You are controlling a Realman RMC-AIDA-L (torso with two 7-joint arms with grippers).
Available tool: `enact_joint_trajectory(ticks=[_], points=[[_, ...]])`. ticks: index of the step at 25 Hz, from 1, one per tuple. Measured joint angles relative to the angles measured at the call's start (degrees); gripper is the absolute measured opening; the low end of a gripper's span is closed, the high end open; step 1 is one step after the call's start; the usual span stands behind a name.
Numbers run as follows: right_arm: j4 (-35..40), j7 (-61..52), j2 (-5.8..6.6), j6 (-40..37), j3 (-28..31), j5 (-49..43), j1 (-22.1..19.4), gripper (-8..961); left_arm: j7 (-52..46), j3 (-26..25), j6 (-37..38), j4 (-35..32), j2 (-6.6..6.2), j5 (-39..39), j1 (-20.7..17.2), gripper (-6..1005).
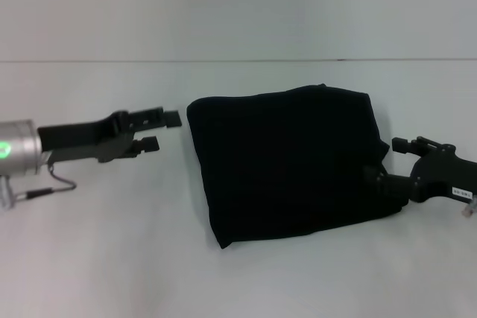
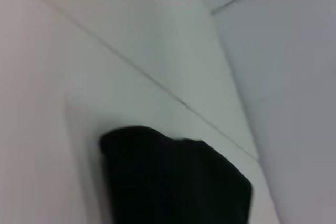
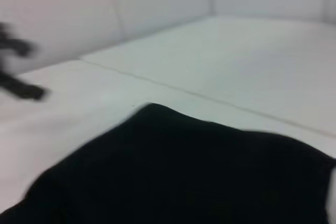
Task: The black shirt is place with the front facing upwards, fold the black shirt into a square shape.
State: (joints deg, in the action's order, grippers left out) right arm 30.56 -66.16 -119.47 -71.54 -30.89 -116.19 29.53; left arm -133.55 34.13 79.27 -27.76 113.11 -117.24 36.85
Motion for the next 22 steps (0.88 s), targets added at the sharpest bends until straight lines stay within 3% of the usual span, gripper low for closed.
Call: enact_joint_trajectory(ticks=[8,15,22], points=[[0.04,12.98,-0.19,-8.97,0.36,0.00,-3.61,915,-11.14,6.68,-14.17,5.72,-0.86,-0.05,5.25,908],[-2.37,17.50,-0.34,-8.82,0.10,-0.29,-5.21,915,-11.56,9.47,-20.57,7.63,1.64,-0.08,6.60,908],[-3.19,17.67,-0.32,-8.73,0.10,-0.34,-5.30,914,-11.70,9.39,-21.75,7.90,3.82,0.23,6.70,908]])
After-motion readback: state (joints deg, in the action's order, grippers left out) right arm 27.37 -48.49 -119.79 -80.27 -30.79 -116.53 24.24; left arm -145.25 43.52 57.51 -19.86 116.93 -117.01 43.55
